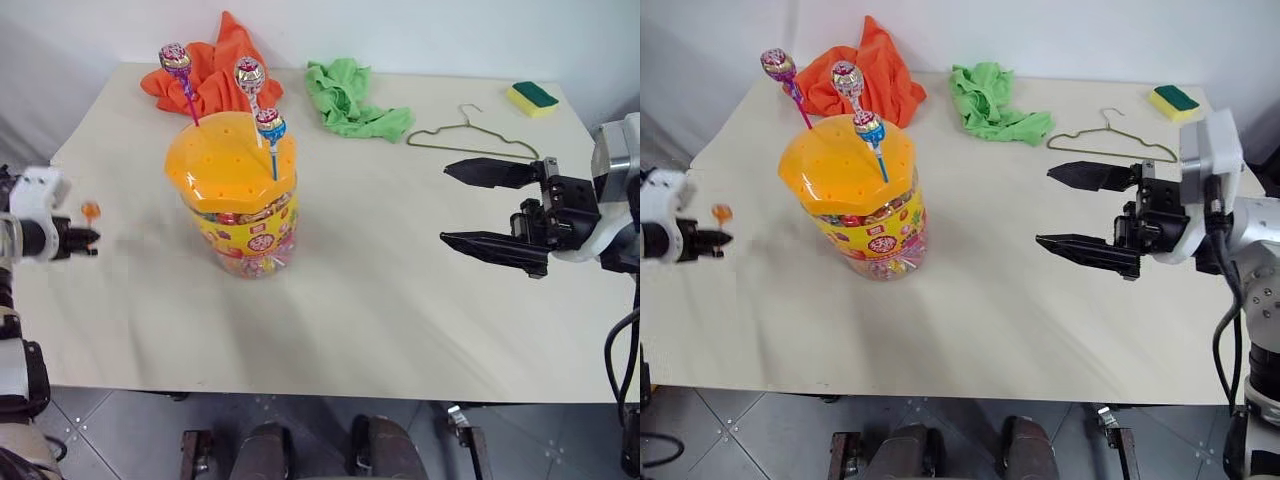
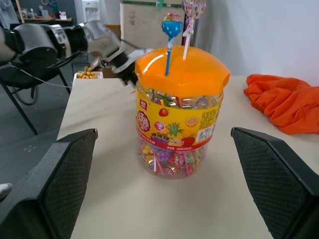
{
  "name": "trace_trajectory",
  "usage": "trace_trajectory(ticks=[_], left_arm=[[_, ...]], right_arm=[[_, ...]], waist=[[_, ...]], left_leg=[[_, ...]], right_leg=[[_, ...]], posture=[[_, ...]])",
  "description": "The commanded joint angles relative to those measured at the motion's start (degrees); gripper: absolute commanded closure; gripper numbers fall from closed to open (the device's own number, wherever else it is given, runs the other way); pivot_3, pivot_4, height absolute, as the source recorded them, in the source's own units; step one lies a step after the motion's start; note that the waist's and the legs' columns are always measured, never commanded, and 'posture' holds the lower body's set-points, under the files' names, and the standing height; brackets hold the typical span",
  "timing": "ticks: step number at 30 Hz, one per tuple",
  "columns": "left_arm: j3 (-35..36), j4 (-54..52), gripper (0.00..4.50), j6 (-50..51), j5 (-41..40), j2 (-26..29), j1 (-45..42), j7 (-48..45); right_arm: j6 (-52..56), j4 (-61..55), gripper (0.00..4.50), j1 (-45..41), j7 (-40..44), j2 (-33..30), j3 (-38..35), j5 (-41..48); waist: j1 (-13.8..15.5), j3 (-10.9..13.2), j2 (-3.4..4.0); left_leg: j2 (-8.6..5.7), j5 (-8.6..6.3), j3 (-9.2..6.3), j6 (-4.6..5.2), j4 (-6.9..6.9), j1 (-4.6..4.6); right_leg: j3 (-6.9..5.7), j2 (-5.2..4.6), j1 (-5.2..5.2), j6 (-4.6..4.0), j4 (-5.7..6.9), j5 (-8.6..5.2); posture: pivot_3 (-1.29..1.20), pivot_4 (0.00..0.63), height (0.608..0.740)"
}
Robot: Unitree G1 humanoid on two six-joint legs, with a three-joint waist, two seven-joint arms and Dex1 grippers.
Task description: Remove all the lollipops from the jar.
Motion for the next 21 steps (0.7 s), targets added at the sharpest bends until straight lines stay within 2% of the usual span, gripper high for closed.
trace_trajectory(ticks=[1, 3, 7, 14, 18, 21], left_arm=[[-1.88, 1.23, 4.47, 0.99, 2.88, 0.63, -1.42, 1.65], [-2.26, 2.77, 4.47, 2.16, 3.09, 0.37, -2.62, 1.69], [-3.19, 3.38, 3.56, 4.58, 3.13, 0.75, -5.62, -0.08], [-4.85, -3.47, 1.32, 7.09, 3.11, 4.31, -7.17, -5.47], [-3.41, -15.28, 0.1, 11.05, -0.79, 8.89, -8.82, -12.93], [-1.29, -21.56, 0.02, 13.01, -4.7, 10.38, -10.14, -16.4]], right_arm=[[-1.74, -0.17, 0.0, -1.3, -0.04, -0.01, -0.63, -0.81], [-1.9, -0.06, 0.0, -1.39, -0.12, 0.1, -0.62, -1.15], [-2.2, 0.03, 0.0, -1.49, -0.43, 0.0, -0.69, -1.71], [-2.64, 0.8, 0.0, -2.29, -0.21, -0.41, -1.0, -2.97], [-3.36, 2.24, 0.0, -3.15, 0.75, -1.3, -1.36, -3.95], [-3.76, 2.96, 0.0, -3.79, 1.1, -1.46, -1.38, -4.46]], waist=[[0.18, -0.03, -0.04], [0.15, -0.03, -0.04], [-0.06, -0.03, -0.05], [-0.15, -0.02, -0.06], [-0.15, 0.02, -0.13], [0.04, 0.02, -0.13]], left_leg=[[0.0, -0.01, 0.0, 0.01, 0.04, 0.0], [-0.03, -0.01, 0.0, 0.02, 0.06, 0.0], [-0.03, -0.01, 0.03, 0.02, 0.06, 0.0], [-0.01, -0.01, 0.03, 0.02, 0.07, 0.0], [-0.01, -0.02, 0.03, 0.02, 0.07, -0.02], [-0.01, -0.02, -0.01, 0.02, 0.11, -0.07]], right_leg=[[0.01, -0.01, 0.01, 0.0, 0.02, 0.0], [0.01, -0.05, 0.01, 0.0, 0.04, 0.0], [0.0, -0.04, 0.0, 0.0, 0.07, 0.0], [-0.01, -0.04, -0.02, 0.0, 0.09, 0.0], [0.0, -0.04, -0.04, 0.0, 0.09, 0.0], [0.01, -0.07, -0.05, 0.0, 0.1, 0.0]], posture=[[0.0, 0.15, 0.74], [0.0, 0.15, 0.74], [0.0, 0.15, 0.74], [0.0, 0.15, 0.74], [0.0, 0.15, 0.74], [0.0, 0.15, 0.74]])
